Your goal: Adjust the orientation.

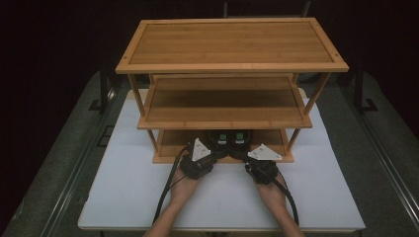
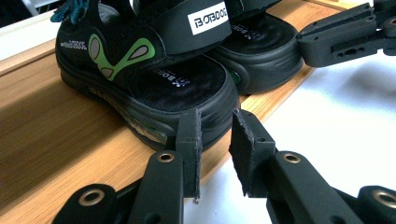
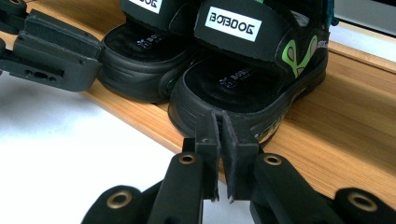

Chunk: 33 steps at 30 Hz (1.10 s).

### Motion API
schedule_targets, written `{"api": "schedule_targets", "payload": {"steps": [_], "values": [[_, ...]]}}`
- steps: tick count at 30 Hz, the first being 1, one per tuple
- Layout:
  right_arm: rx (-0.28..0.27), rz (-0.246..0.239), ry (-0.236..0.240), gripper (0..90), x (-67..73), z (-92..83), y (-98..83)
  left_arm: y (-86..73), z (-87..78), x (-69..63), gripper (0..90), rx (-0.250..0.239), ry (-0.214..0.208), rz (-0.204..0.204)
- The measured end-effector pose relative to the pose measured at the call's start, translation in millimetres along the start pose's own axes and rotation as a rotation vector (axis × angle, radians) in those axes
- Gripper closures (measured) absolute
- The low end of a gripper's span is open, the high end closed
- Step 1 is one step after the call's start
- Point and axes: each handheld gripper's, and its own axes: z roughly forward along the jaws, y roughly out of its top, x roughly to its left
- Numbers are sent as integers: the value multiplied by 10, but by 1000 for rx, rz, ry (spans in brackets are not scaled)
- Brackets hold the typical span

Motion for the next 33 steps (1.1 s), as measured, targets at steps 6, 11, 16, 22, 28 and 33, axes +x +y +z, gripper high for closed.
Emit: {"api": "schedule_targets", "payload": {"steps": [6,11,16,22,28,33], "values": [[0,5,0,843,-11,11,-3,1,5,2,714,3,-2,-1],[1,10,14,794,-18,2,-4,1,-8,6,672,7,-2,-5],[4,25,25,751,-48,-14,-8,2,-52,16,653,9,-9,-8],[5,31,59,695,-81,-64,2,5,-94,2,628,10,-19,-3],[13,44,96,609,-148,-117,-4,3,-150,21,590,10,-30,-9],[30,41,130,534,-213,-173,-31,-10,-216,40,546,7,-36,-1]]}}
